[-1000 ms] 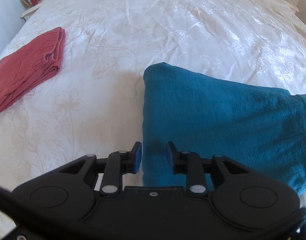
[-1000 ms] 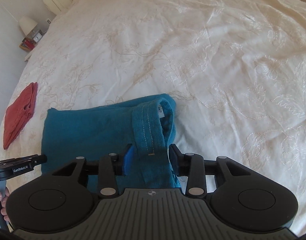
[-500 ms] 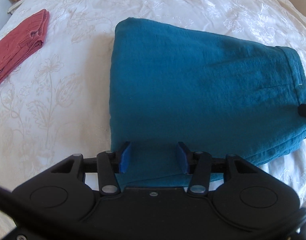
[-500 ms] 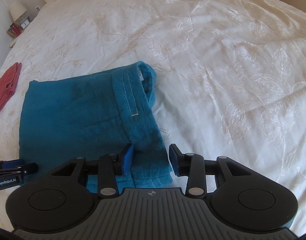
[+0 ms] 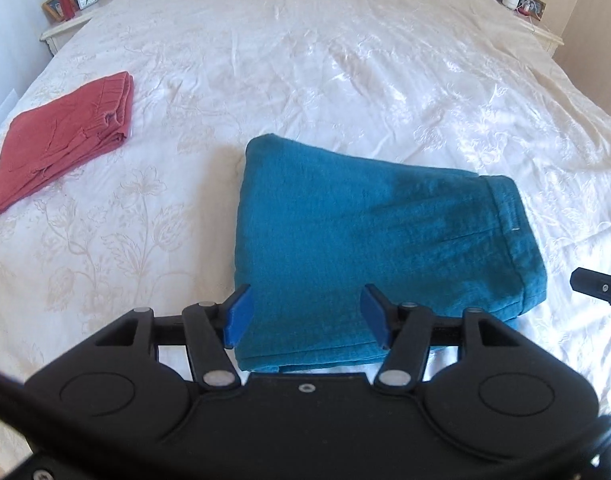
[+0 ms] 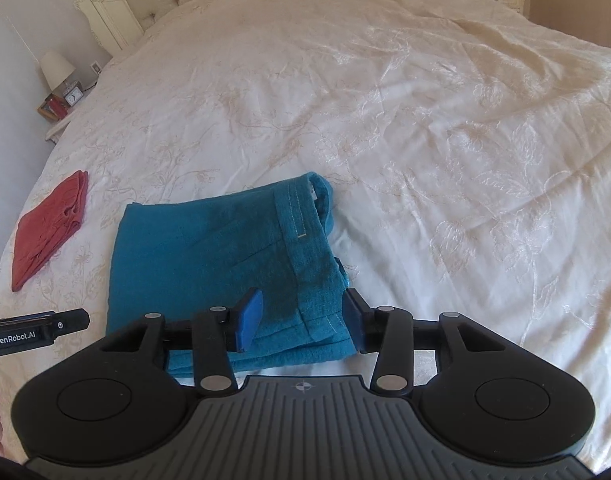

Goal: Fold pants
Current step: 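Open both grippers and press the folded trousers flat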

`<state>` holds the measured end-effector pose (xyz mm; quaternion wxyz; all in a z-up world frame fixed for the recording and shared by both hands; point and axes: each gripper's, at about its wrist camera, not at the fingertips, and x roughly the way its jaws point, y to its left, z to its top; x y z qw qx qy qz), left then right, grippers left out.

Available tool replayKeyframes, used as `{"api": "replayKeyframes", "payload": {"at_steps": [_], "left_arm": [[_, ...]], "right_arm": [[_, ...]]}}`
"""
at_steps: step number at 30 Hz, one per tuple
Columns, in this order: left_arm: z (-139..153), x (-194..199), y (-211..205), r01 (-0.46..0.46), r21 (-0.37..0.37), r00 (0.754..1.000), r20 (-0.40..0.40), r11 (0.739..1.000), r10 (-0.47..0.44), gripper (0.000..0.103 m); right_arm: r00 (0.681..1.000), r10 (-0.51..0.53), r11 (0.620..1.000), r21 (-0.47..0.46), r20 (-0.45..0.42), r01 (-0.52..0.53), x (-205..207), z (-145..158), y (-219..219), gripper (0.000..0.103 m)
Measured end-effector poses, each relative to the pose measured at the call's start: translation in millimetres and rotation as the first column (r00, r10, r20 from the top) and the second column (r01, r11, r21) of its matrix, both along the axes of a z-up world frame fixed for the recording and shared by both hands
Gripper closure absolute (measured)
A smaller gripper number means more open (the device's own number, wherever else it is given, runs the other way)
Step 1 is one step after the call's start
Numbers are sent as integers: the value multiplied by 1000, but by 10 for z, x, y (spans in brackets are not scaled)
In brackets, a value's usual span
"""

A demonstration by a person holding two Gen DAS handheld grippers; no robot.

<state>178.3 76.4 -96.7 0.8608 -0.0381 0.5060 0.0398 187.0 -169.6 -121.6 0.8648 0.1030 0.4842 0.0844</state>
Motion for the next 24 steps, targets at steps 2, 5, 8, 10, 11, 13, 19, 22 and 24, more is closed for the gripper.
{"api": "replayKeyframes", "payload": {"at_steps": [2,5,8,10,11,13,19,22,24], "left_arm": [[165,-21,-71,5,1,1000,25,1000,-5,35],[422,-22,-147,16,-10,997,74,1000,-15,34],[644,-14,-190,23,-19,992,125,1000,-20,29],[756,-19,-206,21,-30,989,150,999,-17,29],[805,-22,-214,22,-37,987,160,999,-16,29],[881,-23,-229,18,-48,984,176,999,-9,29],[931,-61,-263,14,-37,985,173,999,-7,27],[958,-60,-250,6,-59,986,166,998,4,27],[1036,-37,-253,8,-62,983,182,998,4,27]], "right_arm": [[1000,3,1000,1,31,-3,-30,152,-9,60],[997,-1,1000,14,80,0,-40,398,-40,60],[991,6,1000,7,131,-7,-13,631,-53,60],[986,14,1000,-7,168,-13,5,776,-54,60],[982,21,1000,-13,187,-19,14,847,-53,60],[975,36,999,-30,220,-31,21,963,-44,60],[954,102,988,-137,282,-65,-23,1133,65,60],[928,185,960,-262,324,-100,24,1232,124,60],[904,254,928,-349,343,-129,83,1393,155,60]]}}
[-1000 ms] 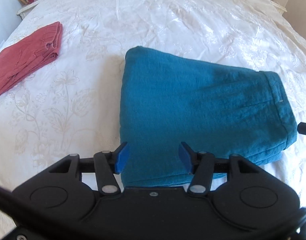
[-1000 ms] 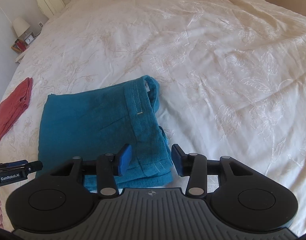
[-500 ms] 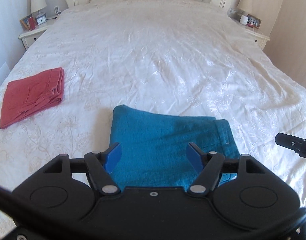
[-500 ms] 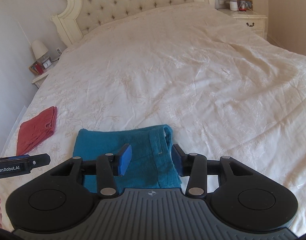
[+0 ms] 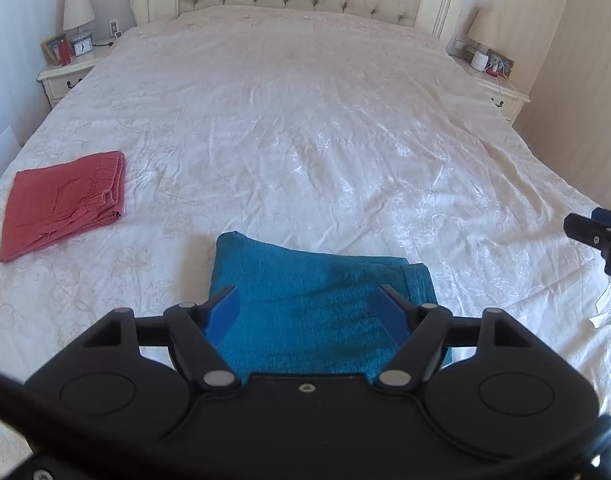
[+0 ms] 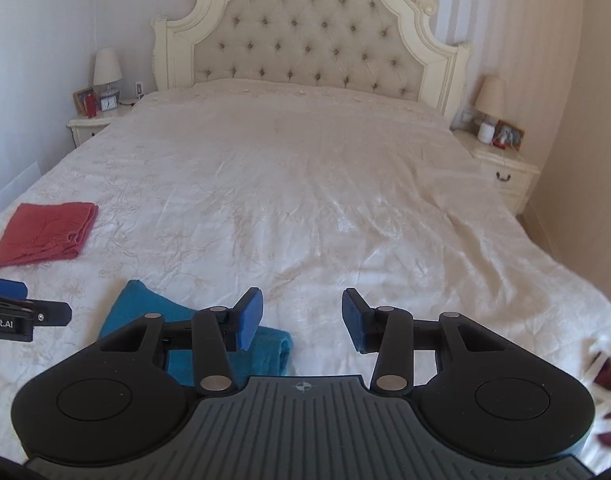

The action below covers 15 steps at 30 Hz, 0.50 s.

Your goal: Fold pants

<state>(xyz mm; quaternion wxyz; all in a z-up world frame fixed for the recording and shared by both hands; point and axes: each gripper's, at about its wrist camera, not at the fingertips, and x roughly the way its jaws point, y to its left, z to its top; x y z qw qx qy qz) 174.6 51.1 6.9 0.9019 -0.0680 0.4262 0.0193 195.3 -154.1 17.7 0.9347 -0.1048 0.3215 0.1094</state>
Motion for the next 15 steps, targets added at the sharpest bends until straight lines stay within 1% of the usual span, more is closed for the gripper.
{"api": "replayKeyframes", "payload": {"at_steps": [1,3,4,7,8,10,14,15], "left_arm": [[52,7,-2,2,-3,1000,16,1000,-2,26],[152,29,-6,5,-4,999,45,1000,-5,24],[199,41,-13,6,1,998,57,1000,-6,21],[249,60,-12,9,19,997,76,1000,-11,20],[237,60,-11,11,26,997,73,1000,-13,20],[170,50,-7,13,36,998,56,999,-15,19],[-122,-16,1,3,57,1000,-20,998,-2,18],[-206,-43,3,1,65,999,-42,998,1,18]], "right_arm": [[999,11,1000,-21,32,-10,15,97,1,60],[997,8,1000,-11,76,-7,38,271,-31,60],[997,0,1000,9,78,-1,54,328,-53,60],[998,-43,991,128,43,37,78,364,-156,60],[999,-48,984,170,16,45,60,315,-186,60],[999,-42,976,214,-35,48,-8,178,-186,60],[989,-23,974,220,-144,55,-193,-196,-57,60],[981,-15,971,233,-192,61,-248,-315,-24,60]]}}
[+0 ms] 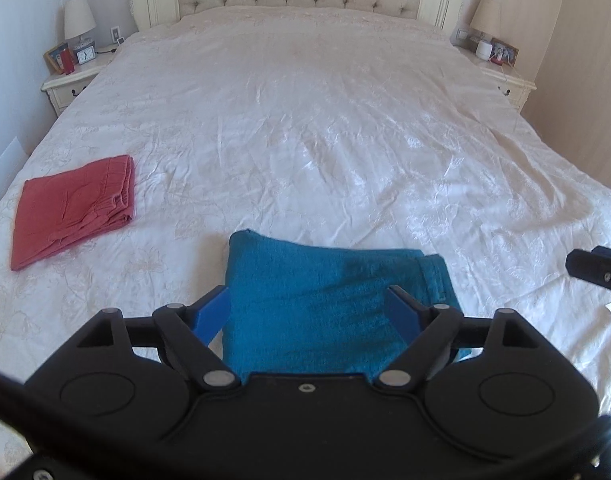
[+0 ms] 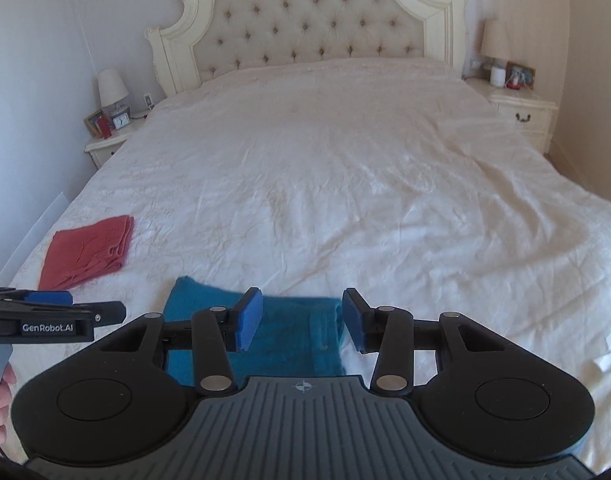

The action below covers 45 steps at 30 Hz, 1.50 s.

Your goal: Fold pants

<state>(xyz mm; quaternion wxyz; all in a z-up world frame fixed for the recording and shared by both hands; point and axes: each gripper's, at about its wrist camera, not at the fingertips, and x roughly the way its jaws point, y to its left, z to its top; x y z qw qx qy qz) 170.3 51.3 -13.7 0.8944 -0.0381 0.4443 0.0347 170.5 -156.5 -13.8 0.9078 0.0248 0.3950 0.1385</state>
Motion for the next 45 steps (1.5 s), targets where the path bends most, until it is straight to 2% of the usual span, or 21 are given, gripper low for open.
{"api": "replayKeyframes", "payload": {"at_steps": [3,5,7,10,12,14,17,23,28,33,39,45], "left_arm": [[-224,-95,16,-7,18,998,-55,1000,8,18],[-341,-161,33,-12,26,996,-86,1000,14,15],[-419,-234,52,-28,43,994,-101,999,32,10],[-463,-328,74,-76,101,991,-99,992,86,8],[-476,-357,90,-110,146,986,-105,983,126,5],[-476,-380,103,-113,160,986,-104,981,131,4],[-471,-411,136,-117,149,985,-107,982,133,4],[-493,-453,247,-160,64,976,-138,985,168,4],[-529,-495,197,-116,107,978,-163,987,132,4],[-541,-577,203,-103,85,976,-184,991,117,4],[-569,-698,206,-98,89,972,-207,991,115,4],[-569,-820,177,-83,90,970,-221,992,102,4]], "right_arm": [[994,8,1000,15,-107,-6,-124,-299,111,60],[990,12,1000,-3,-140,-12,-219,-429,184,60],[986,13,1000,-3,-167,-14,-290,-513,234,60],[980,2,1000,18,-198,2,-370,-579,265,60],[979,-3,1000,8,-204,5,-408,-597,299,60],[980,-8,1000,-12,-201,6,-437,-617,343,60],[981,1,1000,-24,-195,-6,-459,-614,402,60],[986,11,999,-47,-164,-19,-482,-566,484,58],[982,12,999,-48,-187,-22,-501,-573,502,50],[978,-9,995,-98,-210,-12,-562,-621,530,50],[963,-57,993,-116,-262,27,-623,-694,523,45],[951,-89,992,-117,-295,57,-677,-728,519,44]]}}
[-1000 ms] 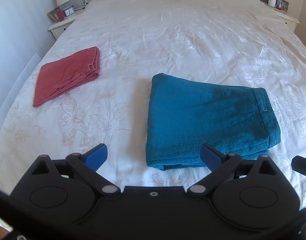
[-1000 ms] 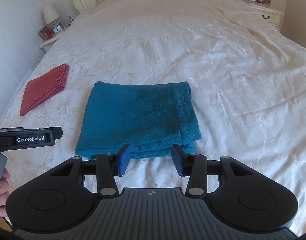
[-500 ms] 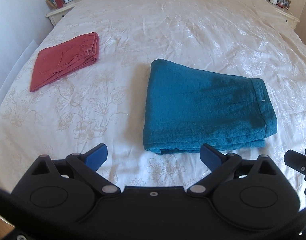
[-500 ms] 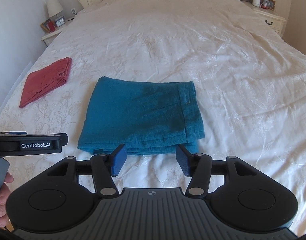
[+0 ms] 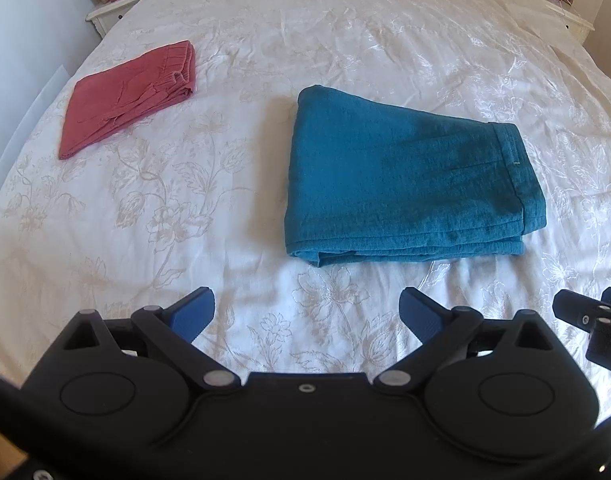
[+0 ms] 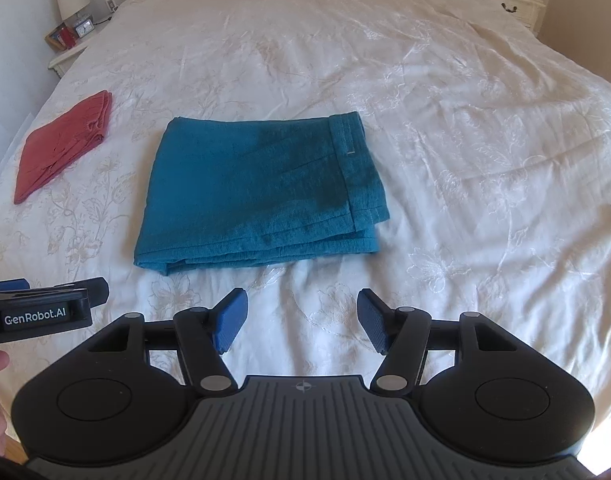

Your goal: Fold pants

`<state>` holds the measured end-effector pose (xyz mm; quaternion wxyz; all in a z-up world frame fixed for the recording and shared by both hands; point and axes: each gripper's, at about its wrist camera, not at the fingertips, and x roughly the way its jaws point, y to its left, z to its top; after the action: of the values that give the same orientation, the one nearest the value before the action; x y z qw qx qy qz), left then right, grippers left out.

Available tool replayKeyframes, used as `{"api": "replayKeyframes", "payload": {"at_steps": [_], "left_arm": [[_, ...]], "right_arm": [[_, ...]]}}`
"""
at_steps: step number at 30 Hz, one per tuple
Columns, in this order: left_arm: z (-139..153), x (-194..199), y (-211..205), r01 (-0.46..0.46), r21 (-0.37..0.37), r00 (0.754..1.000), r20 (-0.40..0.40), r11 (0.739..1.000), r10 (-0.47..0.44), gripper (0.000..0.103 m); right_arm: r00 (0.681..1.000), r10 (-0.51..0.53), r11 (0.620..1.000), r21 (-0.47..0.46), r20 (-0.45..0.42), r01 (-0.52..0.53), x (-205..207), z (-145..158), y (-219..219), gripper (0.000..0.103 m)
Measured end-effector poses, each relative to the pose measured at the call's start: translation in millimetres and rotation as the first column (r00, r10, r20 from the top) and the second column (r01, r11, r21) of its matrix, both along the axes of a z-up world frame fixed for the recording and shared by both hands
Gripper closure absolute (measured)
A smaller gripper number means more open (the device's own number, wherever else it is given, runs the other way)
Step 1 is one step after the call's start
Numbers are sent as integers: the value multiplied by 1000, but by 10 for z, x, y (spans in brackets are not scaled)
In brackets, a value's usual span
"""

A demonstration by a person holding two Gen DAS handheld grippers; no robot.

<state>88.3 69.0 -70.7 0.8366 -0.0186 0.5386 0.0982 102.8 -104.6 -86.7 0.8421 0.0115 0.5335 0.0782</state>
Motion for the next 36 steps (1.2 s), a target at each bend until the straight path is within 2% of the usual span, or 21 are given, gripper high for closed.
{"api": "replayKeyframes", "payload": {"at_steps": [11,36], "left_arm": [[45,-107,-69,34,12,999,0,999,-34,4],[-29,-85,-82,14,-6,999,-52,1000,-14,4]], "right_arm": [[1000,-15,1000,10,-15,15,-46,12,5,43],[999,-14,1000,-23,-41,13,59,13,11,43]]}}
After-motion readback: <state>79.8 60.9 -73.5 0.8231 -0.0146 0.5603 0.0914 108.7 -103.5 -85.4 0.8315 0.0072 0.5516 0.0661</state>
